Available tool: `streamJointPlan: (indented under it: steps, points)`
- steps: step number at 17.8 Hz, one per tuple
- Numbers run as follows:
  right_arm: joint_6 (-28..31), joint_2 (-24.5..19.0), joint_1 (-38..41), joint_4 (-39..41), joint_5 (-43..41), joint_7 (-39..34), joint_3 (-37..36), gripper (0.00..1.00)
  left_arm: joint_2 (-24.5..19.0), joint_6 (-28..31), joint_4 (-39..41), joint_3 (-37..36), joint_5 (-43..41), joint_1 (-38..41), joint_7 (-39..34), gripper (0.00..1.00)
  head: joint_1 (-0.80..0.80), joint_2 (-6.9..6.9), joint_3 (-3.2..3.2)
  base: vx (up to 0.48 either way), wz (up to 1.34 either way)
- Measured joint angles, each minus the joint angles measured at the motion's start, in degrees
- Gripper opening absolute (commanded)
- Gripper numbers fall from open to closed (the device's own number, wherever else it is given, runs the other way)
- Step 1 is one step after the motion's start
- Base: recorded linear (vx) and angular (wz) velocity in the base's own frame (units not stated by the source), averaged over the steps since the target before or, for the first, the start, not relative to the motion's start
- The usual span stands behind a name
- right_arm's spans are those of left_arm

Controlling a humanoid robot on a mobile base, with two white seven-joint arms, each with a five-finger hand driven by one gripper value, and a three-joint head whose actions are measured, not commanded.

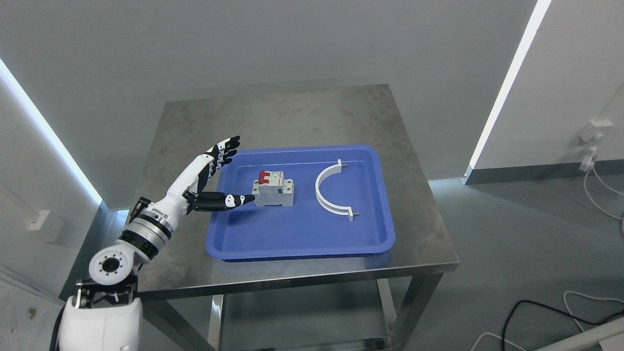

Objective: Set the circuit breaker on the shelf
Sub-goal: 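Reach the left hand to the grey circuit breaker and grasp it, then lift the circuit breaker out of the blue tray with the left hand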

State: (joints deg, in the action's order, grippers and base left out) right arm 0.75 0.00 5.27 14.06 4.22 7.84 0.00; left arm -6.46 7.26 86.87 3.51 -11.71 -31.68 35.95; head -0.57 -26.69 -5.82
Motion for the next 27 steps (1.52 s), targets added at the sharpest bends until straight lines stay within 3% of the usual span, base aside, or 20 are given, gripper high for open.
streamJointPlan:
  steps: [5,15,21,24,27]
  points:
    - [0.0,0.0,0.0,0.0,0.0,0.0,0.0,1.0,-1.0,3.1,-0.1,-4.0,-1.7,-2.6,4.7,0.79,0.0,0.0,0.0,0.0,0.0]
    - [0.0,0.0,0.0,0.0,0.0,0.3,0.0,1.0,-3.2,3.4,-2.4,-8.8,-8.3,-6.6,9.7,0.61,0.0,0.0,0.0,0.0,0.0]
    - [0.0,0.0,0.0,0.0,0.0,0.0,0.0,1.0,-3.8,1.5,-3.5,-10.0,-10.1,-6.8,9.9,0.41,0.0,0.0,0.0,0.001,-0.01]
    - [0.0,0.0,0.0,0.0,0.0,0.0,0.0,1.0,-3.9,-1.6,-4.3,-10.3,-11.1,-6.9,9.9,0.16,0.0,0.0,0.0,0.0,0.0]
    - [0.0,0.0,0.0,0.0,0.0,0.0,0.0,1.0,-3.6,-7.3,-5.5,-10.0,-11.7,-6.8,9.7,0.11,0.0,0.0,0.0,0.0,0.0]
